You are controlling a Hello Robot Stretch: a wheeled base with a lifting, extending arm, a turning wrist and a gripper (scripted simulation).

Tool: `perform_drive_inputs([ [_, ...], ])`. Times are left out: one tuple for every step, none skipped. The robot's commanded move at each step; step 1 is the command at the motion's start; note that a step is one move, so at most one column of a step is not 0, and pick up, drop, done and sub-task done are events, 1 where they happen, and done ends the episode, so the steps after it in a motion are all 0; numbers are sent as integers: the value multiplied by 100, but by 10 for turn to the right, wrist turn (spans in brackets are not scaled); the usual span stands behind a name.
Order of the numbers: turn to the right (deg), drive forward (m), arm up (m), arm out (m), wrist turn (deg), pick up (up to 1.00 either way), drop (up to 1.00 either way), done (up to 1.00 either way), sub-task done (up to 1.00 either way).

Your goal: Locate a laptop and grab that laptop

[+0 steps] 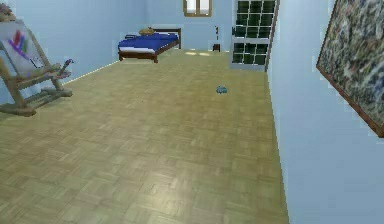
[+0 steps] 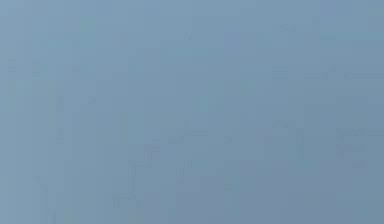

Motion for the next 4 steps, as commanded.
perform_drive_inputs([
  [0, 100, 0, 0, 0, 0, 0, 0, 0],
  [0, 100, 0, 0, 0, 0, 0, 0, 0],
  [0, 100, 0, 0, 0, 0, 0, 0, 0],
  [-90, 0, 0, 0, 0, 0, 0, 0, 0],
])
